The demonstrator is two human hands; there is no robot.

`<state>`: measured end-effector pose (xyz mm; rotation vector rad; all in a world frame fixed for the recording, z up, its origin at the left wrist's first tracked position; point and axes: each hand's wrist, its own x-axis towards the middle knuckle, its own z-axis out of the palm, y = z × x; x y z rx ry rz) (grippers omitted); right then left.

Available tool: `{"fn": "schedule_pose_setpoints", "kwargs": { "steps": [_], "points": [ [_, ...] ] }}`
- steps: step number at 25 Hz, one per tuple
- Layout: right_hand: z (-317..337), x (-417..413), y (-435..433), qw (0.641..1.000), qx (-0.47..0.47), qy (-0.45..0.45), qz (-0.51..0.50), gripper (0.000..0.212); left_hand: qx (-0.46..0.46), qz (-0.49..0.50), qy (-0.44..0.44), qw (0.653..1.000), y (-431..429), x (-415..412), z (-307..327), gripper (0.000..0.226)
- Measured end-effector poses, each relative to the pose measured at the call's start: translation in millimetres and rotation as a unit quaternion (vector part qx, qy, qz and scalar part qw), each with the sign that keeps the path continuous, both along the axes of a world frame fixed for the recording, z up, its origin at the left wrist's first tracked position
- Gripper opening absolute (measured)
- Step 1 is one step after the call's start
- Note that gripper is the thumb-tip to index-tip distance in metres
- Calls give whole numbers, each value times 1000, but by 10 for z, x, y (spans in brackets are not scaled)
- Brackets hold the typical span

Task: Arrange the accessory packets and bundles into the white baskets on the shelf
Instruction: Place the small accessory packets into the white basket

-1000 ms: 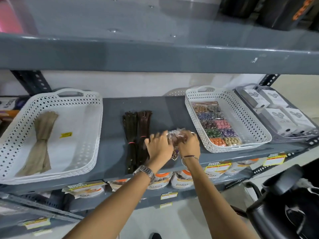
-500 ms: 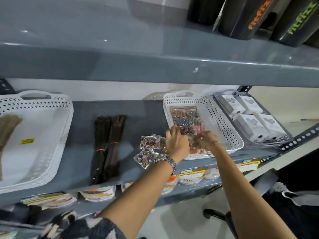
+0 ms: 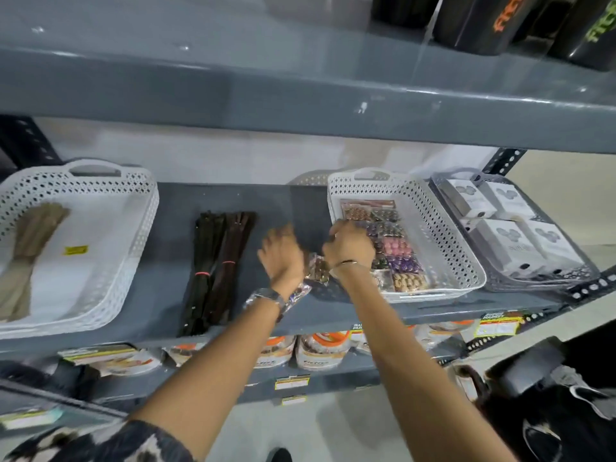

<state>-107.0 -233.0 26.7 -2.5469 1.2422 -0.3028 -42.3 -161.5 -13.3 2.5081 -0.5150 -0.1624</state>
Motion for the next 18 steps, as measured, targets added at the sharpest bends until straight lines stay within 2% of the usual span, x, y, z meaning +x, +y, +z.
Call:
{"fn": "schedule_pose_setpoints", "kwargs": {
  "steps": [2,4,7,10,12,14,16,18],
  "points": [
    [-120,131,275,995,59,68,41,29,64,9,103,993,144,225,-151,41],
    [-260,153,382,984,105,135,43,38,66,-29,178,981,191,305,-243,42],
    [-271,164,381,989,112,93,38,36,-24,17,260,965,193,393,-175,37],
    [-15,184,202,994,107,-9,30,30,-85,54,202,974,27,441,87,33],
    [203,68,-104,994,94,-59,-15,28,-117,13,163,979,-231,259,322,30],
    [318,-188,-495,987,105,-99,-70,31,-113,-70,159,978,-515,-67,470,34],
    [310,-572,-861,980,142,-80,-118,29,-54,-167,144,974,-784,-425,458,38],
    [211,-883,-1119,976,161,24,-146,27,1,-259,128,957,-957,-727,346,22]
  ]
}}
